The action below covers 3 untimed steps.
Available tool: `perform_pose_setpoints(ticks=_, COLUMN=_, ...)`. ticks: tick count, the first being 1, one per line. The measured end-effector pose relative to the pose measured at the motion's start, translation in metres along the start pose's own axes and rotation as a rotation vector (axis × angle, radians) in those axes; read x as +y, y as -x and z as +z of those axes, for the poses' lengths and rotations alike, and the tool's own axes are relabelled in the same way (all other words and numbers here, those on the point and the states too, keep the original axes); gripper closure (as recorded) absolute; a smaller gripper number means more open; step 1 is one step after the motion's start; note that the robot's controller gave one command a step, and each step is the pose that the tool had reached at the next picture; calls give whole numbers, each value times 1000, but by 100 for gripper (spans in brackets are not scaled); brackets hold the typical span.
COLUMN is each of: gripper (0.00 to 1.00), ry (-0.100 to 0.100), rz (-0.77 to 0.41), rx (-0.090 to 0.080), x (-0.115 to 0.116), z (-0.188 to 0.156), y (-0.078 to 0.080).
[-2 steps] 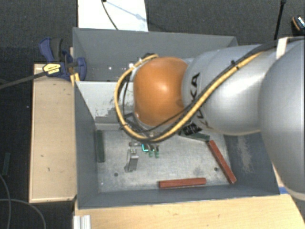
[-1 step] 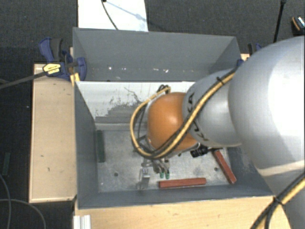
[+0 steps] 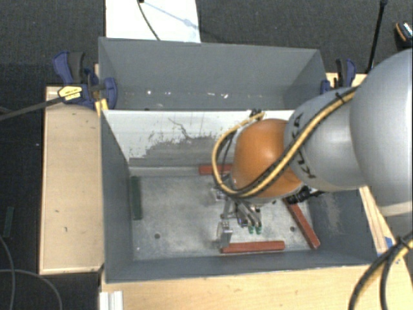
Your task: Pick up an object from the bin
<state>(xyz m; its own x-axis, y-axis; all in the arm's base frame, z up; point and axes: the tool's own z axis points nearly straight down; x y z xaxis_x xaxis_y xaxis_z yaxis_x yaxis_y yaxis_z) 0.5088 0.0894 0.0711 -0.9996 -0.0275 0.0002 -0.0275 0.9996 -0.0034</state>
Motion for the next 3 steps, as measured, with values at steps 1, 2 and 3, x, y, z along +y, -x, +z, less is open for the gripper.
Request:
perform_pose_setpoints(ticks=1, gripper=0, ry=0, rz=-85, rx=1, x=-78, z=-24, y=-20)
perform_pose_setpoints(ticks=2, gripper=0, ry=2, rz=-563, rx=-5, x=-127, z=-10, y=-10)
perform_pose_setpoints(ticks=3, gripper=0, ry=-4, rz=-695, rx=-6, x=-240, z=-71, y=13)
